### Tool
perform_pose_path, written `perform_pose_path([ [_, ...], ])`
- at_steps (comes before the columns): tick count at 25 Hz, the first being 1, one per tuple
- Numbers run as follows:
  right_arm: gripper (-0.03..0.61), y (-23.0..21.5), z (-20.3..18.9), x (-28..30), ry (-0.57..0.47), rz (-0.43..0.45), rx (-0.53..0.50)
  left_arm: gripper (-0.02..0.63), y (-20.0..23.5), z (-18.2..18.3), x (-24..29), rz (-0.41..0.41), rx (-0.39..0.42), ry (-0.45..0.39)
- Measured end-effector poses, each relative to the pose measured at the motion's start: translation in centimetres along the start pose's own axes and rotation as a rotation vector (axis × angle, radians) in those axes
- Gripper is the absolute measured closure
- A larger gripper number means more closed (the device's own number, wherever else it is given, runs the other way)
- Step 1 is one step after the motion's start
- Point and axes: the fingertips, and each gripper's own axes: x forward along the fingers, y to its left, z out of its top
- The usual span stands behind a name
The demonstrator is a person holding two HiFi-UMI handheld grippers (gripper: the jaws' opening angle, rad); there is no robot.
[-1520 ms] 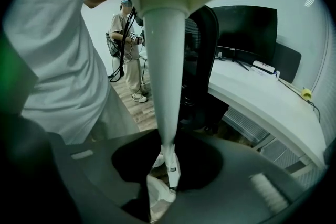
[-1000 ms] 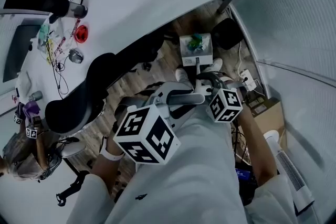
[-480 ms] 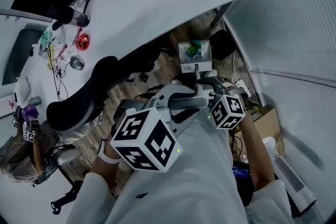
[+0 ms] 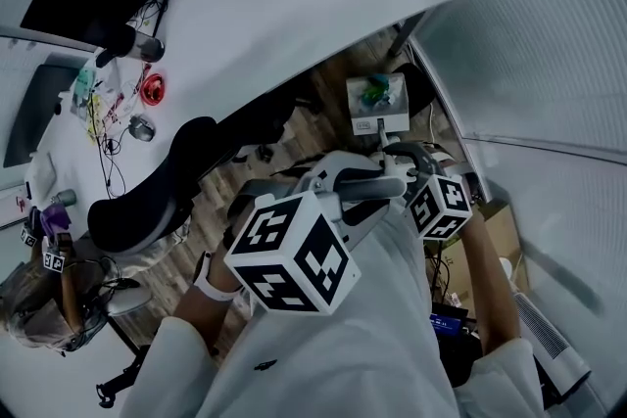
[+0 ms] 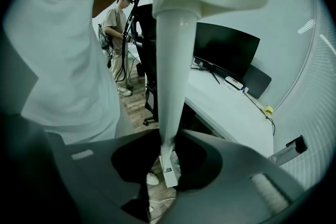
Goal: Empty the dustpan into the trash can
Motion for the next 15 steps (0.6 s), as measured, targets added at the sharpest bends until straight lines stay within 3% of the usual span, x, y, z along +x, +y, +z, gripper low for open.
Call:
perform_pose_path([
  [11,0.483,-2.8,-3.2,-2.5,0.103,-0.011,-0.006,0.474,1.5,2.7,1.8,-0.041,-0.017,-0.088],
  [15,0.483,-4.4,-4.7,-3.3,0.13,-0.009,-0.01,0.474,2.5,3.9,3.0,-0.063,-0.063,-0.115],
])
